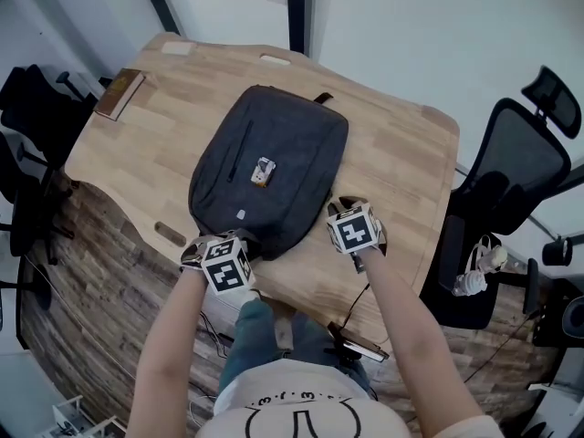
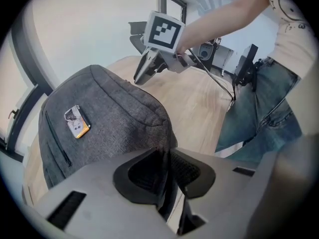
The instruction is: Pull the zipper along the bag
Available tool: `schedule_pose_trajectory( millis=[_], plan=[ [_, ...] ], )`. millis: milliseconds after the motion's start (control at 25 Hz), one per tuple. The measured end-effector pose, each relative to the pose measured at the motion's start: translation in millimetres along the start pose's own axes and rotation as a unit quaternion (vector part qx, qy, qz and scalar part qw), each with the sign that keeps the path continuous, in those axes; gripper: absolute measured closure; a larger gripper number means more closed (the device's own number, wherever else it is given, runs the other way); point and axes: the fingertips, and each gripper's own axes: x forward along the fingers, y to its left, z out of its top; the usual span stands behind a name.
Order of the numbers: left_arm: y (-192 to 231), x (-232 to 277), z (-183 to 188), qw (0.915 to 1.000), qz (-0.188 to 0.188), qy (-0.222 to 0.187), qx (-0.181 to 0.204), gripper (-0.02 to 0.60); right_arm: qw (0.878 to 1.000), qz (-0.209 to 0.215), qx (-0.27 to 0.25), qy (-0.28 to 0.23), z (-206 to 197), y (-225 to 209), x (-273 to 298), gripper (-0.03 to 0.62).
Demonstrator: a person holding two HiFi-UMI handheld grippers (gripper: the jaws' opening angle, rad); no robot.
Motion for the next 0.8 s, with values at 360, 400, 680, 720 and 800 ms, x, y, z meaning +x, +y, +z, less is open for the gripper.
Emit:
schedule_pose_trajectory(
  millis=[360,400,680,720,800],
  plan=[
    [1.3,0.2,0.3,0.9988,-0.042,-0.011,-0.022,0.503,0.997,-0.039,0.055,-0.036,10.1,24.9,-36.8,0.459],
    [0.8,0.3,1.4,0.9988,-0.041,-0.015,-0.020,0.502,0.996,-0.044,0.062,-0.040,12.0,29.0,-41.3,0.459],
    [7.1,-28.5,13.0,0.9958,-0.019,-0.086,-0.024,0.465,0.986,-0.084,0.110,-0.090,38.5,60.4,-79.1,0.459],
    [12.1,-39.5,17.7,0.9937,-0.009,-0.109,-0.027,0.460,0.984,-0.092,0.116,-0.103,44.9,64.0,-86.8,0.459],
    [26.8,-69.4,31.1,0.9840,0.013,-0.172,-0.046,0.462,0.977,-0.109,0.126,-0.132,59.8,71.4,-103.6,0.459]
  ],
)
